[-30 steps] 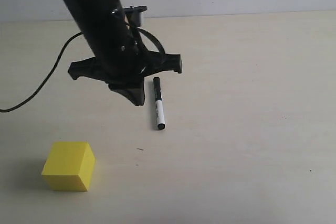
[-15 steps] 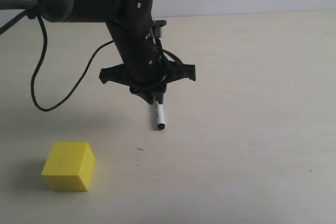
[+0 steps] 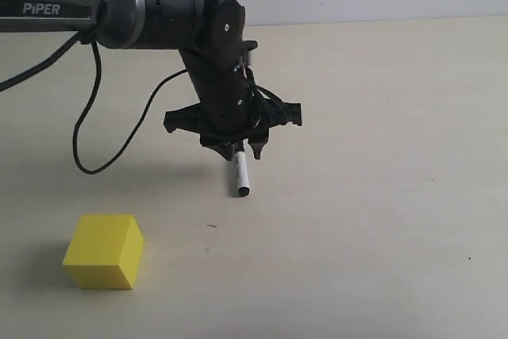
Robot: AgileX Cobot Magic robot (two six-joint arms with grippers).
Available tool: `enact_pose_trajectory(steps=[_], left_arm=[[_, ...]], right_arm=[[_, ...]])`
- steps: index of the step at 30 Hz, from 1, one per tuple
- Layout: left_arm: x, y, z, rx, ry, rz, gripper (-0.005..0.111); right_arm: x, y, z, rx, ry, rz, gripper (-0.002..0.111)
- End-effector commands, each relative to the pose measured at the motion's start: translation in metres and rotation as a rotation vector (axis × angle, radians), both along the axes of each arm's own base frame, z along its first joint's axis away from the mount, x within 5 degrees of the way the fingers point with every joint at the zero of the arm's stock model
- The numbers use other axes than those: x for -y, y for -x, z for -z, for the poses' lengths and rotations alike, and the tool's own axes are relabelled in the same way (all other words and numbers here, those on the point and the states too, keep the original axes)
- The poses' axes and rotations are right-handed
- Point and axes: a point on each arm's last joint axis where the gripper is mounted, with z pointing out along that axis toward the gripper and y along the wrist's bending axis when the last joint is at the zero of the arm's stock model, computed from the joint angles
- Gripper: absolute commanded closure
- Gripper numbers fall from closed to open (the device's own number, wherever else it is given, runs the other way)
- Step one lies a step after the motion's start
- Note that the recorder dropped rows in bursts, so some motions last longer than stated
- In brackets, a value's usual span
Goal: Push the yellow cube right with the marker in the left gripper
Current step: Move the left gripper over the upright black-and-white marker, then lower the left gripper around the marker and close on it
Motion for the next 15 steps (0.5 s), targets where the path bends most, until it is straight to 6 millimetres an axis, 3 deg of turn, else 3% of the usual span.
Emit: enact_pose_trajectory(steps=[1,8,15], left_arm=[[0.003,-0.004,-0.001,0.007,-0.082,0.000,0.065],[0.015,-0.001,0.008,0.010,-0.114,0.018,0.065],[0.014,0.001,0.010,-0.005,-0.121,-0.018,0.065]], right_arm=[[0.000,0.000,0.001,0.010,0.004,0.003,0.108],[0.000,0.000,0.001,0.009,0.005,0.003,0.108],[0.000,0.000,0.001,0.009,0.005,0.003,0.108]])
